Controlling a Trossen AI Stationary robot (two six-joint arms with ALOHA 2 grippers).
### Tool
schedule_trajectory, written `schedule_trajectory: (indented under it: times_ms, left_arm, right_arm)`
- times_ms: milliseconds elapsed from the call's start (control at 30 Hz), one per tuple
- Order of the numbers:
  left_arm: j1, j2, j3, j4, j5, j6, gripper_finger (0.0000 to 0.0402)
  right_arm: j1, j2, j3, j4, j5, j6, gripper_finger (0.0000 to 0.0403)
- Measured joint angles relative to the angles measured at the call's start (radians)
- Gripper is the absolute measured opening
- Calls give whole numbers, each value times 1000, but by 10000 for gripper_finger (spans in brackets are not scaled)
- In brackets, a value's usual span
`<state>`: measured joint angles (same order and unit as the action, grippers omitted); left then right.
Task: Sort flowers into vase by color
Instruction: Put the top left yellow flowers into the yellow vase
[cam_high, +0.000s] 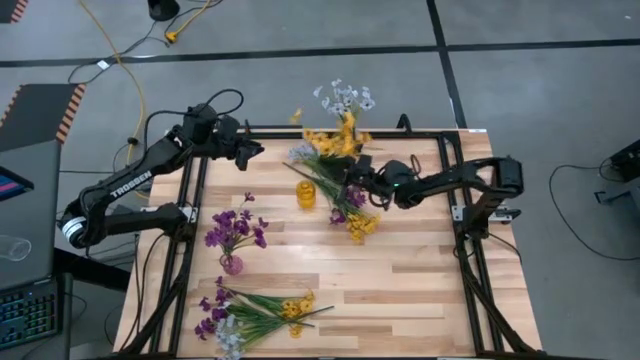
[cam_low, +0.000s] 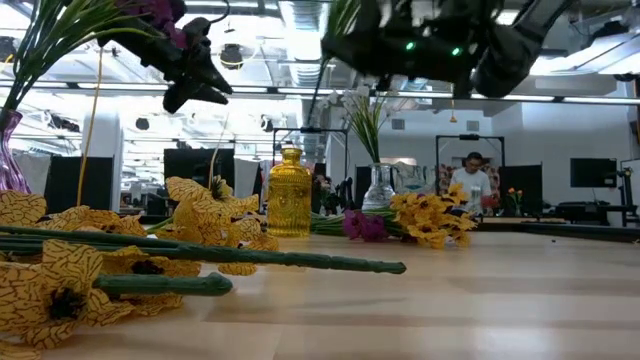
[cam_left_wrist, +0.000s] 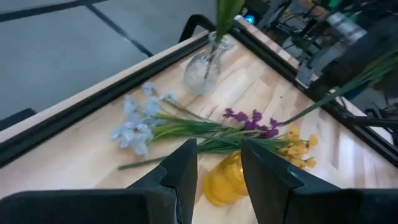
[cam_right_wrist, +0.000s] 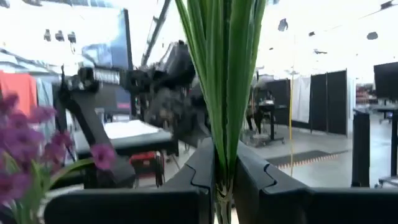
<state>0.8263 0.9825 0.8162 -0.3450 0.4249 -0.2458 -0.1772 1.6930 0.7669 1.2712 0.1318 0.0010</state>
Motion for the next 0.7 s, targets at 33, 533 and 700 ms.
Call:
schedule_trajectory:
  times_ms: [33, 533, 700]
  left_arm:
    - [-11, 0, 0, 9, -1, -1, 110]
    - [-109, 0, 0, 0, -43, -5, 110]
    - [-113, 0, 0, -1, -47, -5, 110]
  right_arm:
    - [0, 24, 13, 0, 0, 0, 58]
    - [16, 133, 95, 11, -2, 79, 58]
    - [26, 123, 95, -18, -2, 84, 58]
